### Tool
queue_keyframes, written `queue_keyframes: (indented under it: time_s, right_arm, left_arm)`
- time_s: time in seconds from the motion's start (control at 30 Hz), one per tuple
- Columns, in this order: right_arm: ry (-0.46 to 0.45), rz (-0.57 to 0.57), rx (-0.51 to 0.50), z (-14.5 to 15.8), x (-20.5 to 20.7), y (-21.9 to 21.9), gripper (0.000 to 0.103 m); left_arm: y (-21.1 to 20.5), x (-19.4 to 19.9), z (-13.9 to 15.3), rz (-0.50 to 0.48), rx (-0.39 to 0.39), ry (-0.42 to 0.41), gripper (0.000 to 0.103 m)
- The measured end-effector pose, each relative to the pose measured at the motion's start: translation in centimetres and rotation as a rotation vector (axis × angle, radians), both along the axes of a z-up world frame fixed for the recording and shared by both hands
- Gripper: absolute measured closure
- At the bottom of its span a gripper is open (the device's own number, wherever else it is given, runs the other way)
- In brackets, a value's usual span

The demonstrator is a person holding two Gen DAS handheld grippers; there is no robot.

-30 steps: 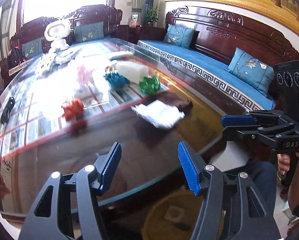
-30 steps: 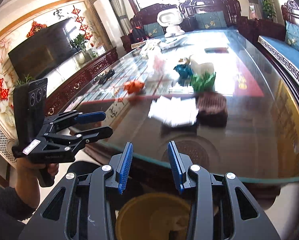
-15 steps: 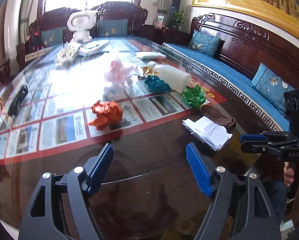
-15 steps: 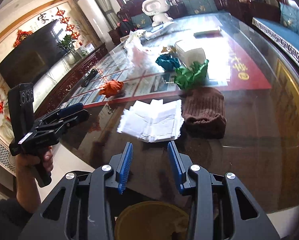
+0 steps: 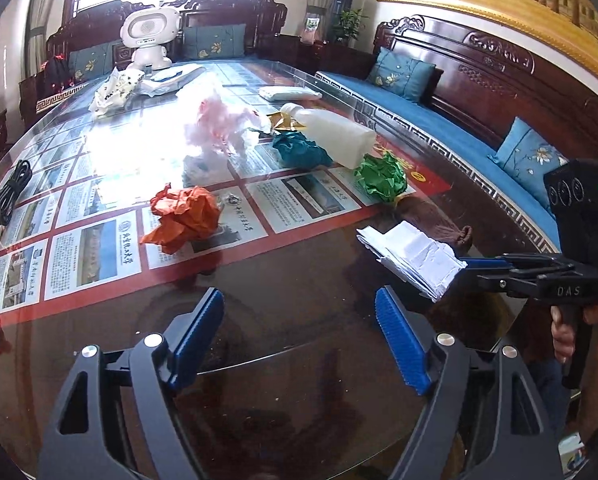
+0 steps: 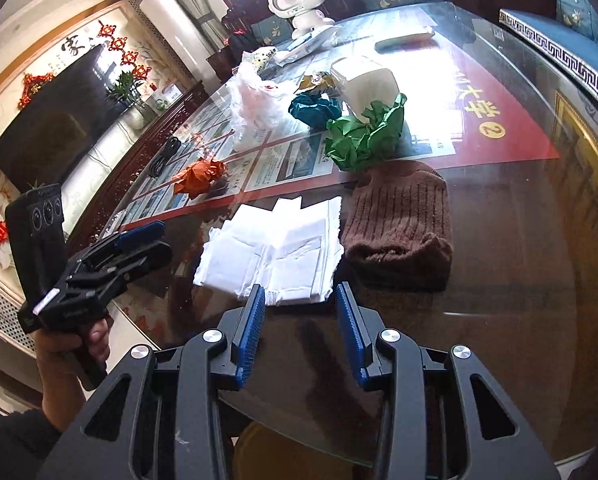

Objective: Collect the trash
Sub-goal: 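Return to the table and grasp the white paper napkins with the right tool, then grasp the orange crumpled paper with the left tool while the right tool holds napkins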

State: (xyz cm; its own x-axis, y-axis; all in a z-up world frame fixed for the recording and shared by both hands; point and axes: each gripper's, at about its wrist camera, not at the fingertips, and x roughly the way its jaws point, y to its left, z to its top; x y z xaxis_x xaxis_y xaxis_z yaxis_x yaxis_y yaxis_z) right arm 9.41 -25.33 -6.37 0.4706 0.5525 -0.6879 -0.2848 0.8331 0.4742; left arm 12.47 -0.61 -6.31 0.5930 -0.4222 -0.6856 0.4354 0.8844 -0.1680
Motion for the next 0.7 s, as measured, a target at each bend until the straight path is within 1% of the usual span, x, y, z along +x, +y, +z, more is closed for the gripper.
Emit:
queue_keyframes:
  time_s: [0.2,0.23,0.27,0.3,0.33,0.43,0.53,0.7]
  right_arm:
    - [0.040,0.018,0.079,-0.4,1.3,0.0,0.066]
    - [0.046,0.019,0.094,-0.5,1.5,-0.1,0.068]
    - [0.054,0.022,0.105,-0.6,1.7,-0.1,0.072]
    - [0.054,0.031,0.106,-0.6,1.9,0.0,0.089]
    - [0.052,0.041,0.104,-0.6,1.9,0.2,0.094]
    - [0.017,0.052,0.079,-0.1,1.7,0.7,0.097]
    - [-0.031,0.043,0.017,0.7,1.2,1.4,0.097]
    - [-0.061,0.021,0.001,1.5,1.2,2.3,0.097]
  left_arm:
    - [-0.5,0.1,0.0,-0.008,0.010,0.002,0.025]
    - [-0.5,0.2,0.0,-0.009,0.011,0.004,0.025]
    - [-0.5,0.1,-0.1,-0.009,0.013,0.006,0.025]
    - [-0.5,0.1,-0.1,-0.008,0.015,0.006,0.025]
    - [-0.5,0.1,-0.1,-0.010,0.016,0.006,0.025]
    - [-0.4,0.0,-0.1,-0.008,0.020,0.005,0.025]
    - [-0.1,0.0,0.0,-0.001,0.017,0.004,0.025]
    - [0.7,0.3,0.1,0.029,0.004,-0.005,0.025]
